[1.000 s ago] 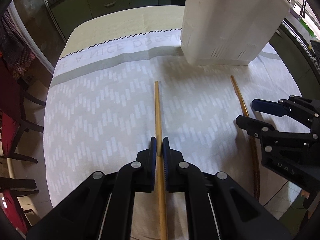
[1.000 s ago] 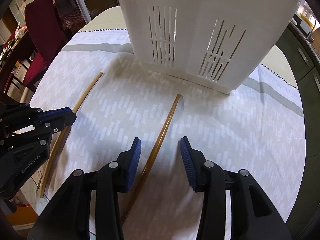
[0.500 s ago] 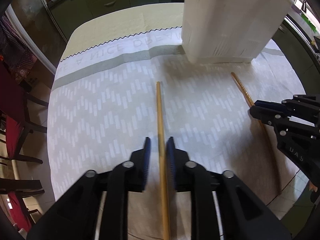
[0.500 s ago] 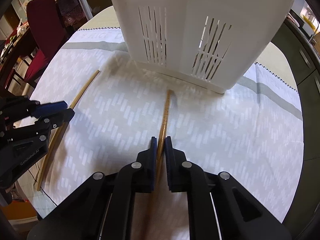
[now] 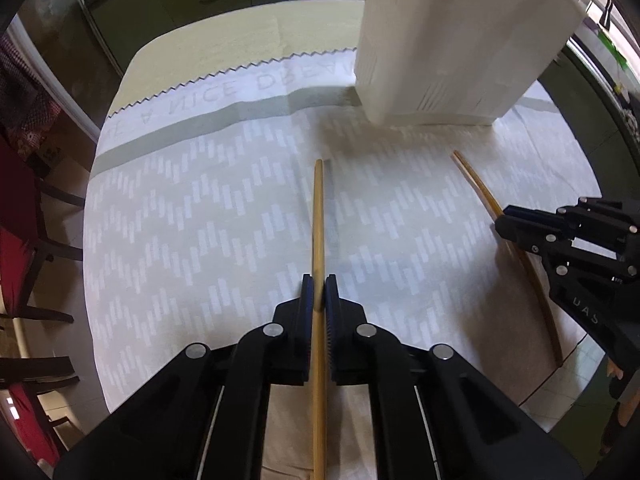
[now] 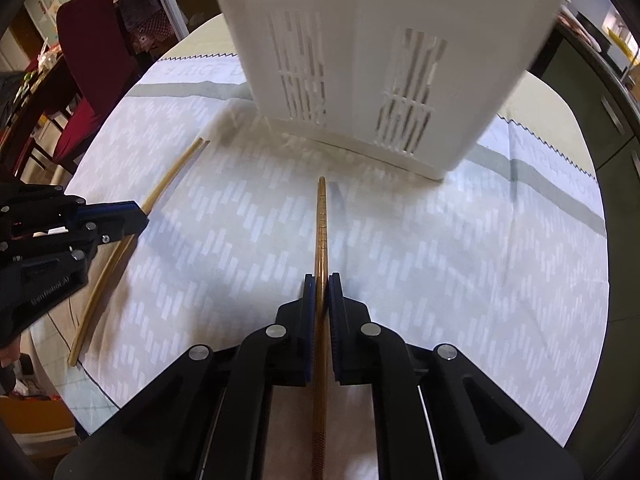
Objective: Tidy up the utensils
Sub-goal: 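Lower both tools to the table and close each on a chopstick, then lift both held chopsticks upright toward the white caddy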
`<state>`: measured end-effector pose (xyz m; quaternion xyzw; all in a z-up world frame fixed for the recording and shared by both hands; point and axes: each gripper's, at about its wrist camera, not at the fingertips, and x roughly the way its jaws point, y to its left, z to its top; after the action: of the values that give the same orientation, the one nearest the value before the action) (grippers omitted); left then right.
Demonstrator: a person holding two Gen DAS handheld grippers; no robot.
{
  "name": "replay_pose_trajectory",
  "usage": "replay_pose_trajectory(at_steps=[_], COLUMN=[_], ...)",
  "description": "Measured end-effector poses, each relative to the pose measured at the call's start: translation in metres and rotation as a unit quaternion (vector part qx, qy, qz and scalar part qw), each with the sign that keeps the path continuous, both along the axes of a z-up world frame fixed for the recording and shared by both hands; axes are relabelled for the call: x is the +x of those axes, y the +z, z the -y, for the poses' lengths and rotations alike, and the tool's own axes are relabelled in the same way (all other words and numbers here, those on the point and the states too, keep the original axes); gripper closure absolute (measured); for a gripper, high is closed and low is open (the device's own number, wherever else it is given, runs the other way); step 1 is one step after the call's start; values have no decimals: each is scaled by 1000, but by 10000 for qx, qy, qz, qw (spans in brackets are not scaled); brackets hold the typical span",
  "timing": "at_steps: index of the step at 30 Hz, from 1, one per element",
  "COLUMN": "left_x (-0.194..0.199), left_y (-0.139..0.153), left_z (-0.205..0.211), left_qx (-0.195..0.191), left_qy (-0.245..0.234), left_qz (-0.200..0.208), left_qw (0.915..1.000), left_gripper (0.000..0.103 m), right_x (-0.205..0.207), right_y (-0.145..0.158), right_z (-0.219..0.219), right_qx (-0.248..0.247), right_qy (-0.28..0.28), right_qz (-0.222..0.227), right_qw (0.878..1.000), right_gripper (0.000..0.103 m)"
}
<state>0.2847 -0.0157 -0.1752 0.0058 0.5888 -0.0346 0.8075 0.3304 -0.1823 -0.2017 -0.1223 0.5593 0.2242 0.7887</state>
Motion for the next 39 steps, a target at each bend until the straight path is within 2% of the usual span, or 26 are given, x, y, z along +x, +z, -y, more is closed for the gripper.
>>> replay_pose_trajectory(at_steps=[10, 23, 39], left_x=[-18, -57, -87], left_y=[38, 81, 120], left_z=[-10, 2, 4], left_qx=[-93, -148, -239], left_qy=[-11, -181, -313], left_qz=[437, 930, 1364], left_qw=[9990, 9954, 9899], left_gripper=[97, 97, 97], right_x=[-15, -56, -79], right_y=[38, 95, 121], right_z=[29, 61, 87], right_qx=[510, 1042, 1301], right_qy=[-79, -78, -103], right_qz=[259, 779, 1056], right_qw=[9983, 9915, 9858], right_gripper=[96, 96, 96])
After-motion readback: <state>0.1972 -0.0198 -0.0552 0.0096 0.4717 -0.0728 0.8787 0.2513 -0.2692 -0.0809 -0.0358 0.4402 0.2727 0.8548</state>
